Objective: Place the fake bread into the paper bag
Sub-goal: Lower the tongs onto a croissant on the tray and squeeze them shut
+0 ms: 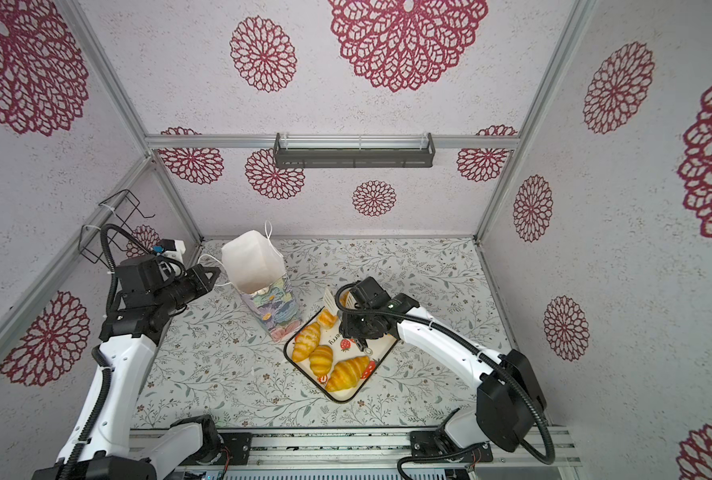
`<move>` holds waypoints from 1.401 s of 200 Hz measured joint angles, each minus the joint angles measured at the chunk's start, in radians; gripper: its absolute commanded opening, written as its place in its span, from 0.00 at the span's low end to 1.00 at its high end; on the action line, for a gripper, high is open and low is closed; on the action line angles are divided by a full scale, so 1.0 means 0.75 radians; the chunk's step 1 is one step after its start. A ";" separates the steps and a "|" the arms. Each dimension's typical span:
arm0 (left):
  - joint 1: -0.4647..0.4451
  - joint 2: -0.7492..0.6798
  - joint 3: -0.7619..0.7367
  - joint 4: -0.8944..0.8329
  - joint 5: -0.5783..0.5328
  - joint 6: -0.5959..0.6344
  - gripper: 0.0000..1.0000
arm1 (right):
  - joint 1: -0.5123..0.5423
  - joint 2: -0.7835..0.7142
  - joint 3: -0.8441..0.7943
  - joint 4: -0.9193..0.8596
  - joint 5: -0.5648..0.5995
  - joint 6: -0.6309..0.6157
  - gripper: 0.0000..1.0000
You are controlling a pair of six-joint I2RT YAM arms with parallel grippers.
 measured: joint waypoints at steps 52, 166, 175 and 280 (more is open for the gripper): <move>0.000 -0.010 0.000 0.000 -0.001 0.000 0.04 | 0.000 0.068 -0.021 0.056 -0.042 0.054 0.56; 0.000 -0.018 0.000 -0.001 -0.002 0.001 0.05 | -0.025 0.185 0.008 0.089 -0.077 0.091 0.57; 0.000 -0.017 0.000 -0.001 -0.002 0.001 0.05 | -0.025 0.193 0.016 0.096 -0.086 0.093 0.57; 0.000 -0.018 0.000 -0.001 -0.001 0.001 0.05 | -0.028 0.311 0.100 0.099 -0.099 0.112 0.56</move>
